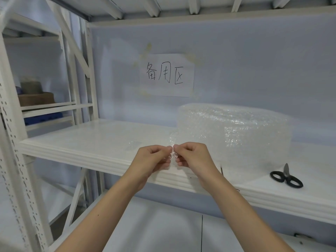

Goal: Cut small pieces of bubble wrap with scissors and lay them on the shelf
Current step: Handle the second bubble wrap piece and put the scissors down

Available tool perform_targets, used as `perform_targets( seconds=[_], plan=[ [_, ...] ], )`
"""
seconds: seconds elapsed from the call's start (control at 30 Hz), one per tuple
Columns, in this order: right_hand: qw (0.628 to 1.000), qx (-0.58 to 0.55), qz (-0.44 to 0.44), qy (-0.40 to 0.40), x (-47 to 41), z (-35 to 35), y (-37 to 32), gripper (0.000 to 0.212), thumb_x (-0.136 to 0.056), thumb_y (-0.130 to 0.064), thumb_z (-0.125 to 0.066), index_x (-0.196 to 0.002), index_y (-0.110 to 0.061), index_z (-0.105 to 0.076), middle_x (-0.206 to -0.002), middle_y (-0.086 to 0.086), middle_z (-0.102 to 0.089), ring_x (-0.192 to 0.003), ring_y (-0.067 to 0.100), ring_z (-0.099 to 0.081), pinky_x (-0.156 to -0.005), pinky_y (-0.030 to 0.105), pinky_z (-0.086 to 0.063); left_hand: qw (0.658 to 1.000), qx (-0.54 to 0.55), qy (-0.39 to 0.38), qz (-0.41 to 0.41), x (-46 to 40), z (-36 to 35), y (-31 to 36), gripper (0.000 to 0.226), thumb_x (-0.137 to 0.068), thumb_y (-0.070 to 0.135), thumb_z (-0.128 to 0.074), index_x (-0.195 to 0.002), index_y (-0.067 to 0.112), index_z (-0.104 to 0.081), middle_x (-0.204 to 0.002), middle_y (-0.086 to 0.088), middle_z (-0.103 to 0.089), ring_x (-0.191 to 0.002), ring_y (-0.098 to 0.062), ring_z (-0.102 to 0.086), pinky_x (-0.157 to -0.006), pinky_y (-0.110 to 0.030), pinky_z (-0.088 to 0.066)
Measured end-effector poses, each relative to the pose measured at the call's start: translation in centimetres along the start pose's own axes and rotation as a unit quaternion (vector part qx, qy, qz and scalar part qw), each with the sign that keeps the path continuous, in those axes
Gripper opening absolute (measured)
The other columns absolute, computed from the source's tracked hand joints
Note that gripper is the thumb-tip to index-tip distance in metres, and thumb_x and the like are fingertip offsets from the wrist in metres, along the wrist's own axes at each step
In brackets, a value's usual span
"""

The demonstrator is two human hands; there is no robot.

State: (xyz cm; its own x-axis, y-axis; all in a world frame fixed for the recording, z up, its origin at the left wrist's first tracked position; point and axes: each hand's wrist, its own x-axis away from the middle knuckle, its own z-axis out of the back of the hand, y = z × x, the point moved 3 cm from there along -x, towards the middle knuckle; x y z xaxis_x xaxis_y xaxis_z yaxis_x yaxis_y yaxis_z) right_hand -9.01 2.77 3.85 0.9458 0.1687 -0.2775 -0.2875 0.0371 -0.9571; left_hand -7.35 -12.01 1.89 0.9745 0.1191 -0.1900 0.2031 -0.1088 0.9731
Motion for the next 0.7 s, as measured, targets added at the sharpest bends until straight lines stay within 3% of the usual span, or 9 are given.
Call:
perform_targets(
  seconds=[0.13,0.27,0.37,0.43,0.53,0.7],
  plan=[
    [1.000,0.005,-0.003,0.005,-0.7,-0.7,0.3,0.022,-0.089,-0.021,-0.066,-0.076,-0.003,-0.072,-0.068,0.007,-0.067,-0.060,0.016,-0.060,-0.065,0.029,-0.055,0.999,-0.031,0.011,-0.020,-0.2,0.6,0.2,0.014,-0.090,0.012,-0.068,-0.087,0.000,-0.075,-0.072,-0.004,-0.067,-0.068,-0.014,-0.063,-0.069,-0.024,-0.058],
    [1.000,0.021,-0.001,0.024,-0.8,-1.2,0.3,0.031,-0.090,-0.037,-0.062,-0.095,-0.008,-0.069,-0.085,0.003,-0.070,-0.062,0.016,-0.064,-0.066,0.032,-0.059,0.993,-0.114,0.034,0.004,-1.2,2.2,0.8,0.015,-0.087,0.013,-0.070,-0.087,-0.002,-0.075,-0.072,-0.009,-0.068,-0.064,-0.016,-0.064,-0.074,-0.030,-0.059],
    [0.999,0.033,0.004,0.031,-0.8,-1.1,0.2,0.029,-0.090,-0.038,-0.062,-0.104,-0.013,-0.065,-0.094,0.001,-0.064,-0.063,0.016,-0.064,-0.066,0.032,-0.059,0.968,-0.242,0.071,0.007,-2.5,4.3,1.6,0.019,-0.085,0.011,-0.071,-0.080,-0.006,-0.073,-0.066,-0.013,-0.065,-0.054,-0.017,-0.056,-0.055,-0.022,-0.049],
    [0.999,0.044,0.008,0.026,-0.7,-1.1,0.1,0.026,-0.089,-0.035,-0.063,-0.104,-0.013,-0.065,-0.094,0.000,-0.063,-0.062,0.016,-0.064,-0.064,0.029,-0.058,0.949,-0.303,0.087,0.018,-3.2,5.5,1.9,0.025,-0.083,0.013,-0.071,-0.071,-0.008,-0.069,-0.061,-0.012,-0.062,-0.052,-0.019,-0.051,-0.056,-0.023,-0.043],
    [0.997,0.074,0.013,0.016,-0.8,-1.2,0.0,0.025,-0.089,-0.032,-0.064,-0.103,-0.012,-0.066,-0.094,0.001,-0.064,-0.063,0.016,-0.064,-0.065,0.028,-0.058,0.929,-0.358,0.093,0.029,-3.8,6.1,2.1,0.026,-0.081,0.014,-0.069,-0.057,0.005,-0.063,-0.053,-0.006,-0.054,-0.047,-0.018,-0.044,-0.054,-0.023,-0.037],
    [0.991,0.132,-0.003,0.008,-1.9,-1.3,0.5,0.050,-0.085,-0.040,-0.066,-0.129,-0.019,-0.055,-0.115,0.003,-0.061,-0.073,0.017,-0.069,-0.084,0.038,-0.058,0.947,-0.315,0.064,0.015,-3.2,5.9,1.9,0.017,-0.083,0.012,-0.069,-0.076,-0.003,-0.072,-0.062,-0.008,-0.064,-0.054,-0.019,-0.053,-0.058,-0.025,-0.047]
  ],
)
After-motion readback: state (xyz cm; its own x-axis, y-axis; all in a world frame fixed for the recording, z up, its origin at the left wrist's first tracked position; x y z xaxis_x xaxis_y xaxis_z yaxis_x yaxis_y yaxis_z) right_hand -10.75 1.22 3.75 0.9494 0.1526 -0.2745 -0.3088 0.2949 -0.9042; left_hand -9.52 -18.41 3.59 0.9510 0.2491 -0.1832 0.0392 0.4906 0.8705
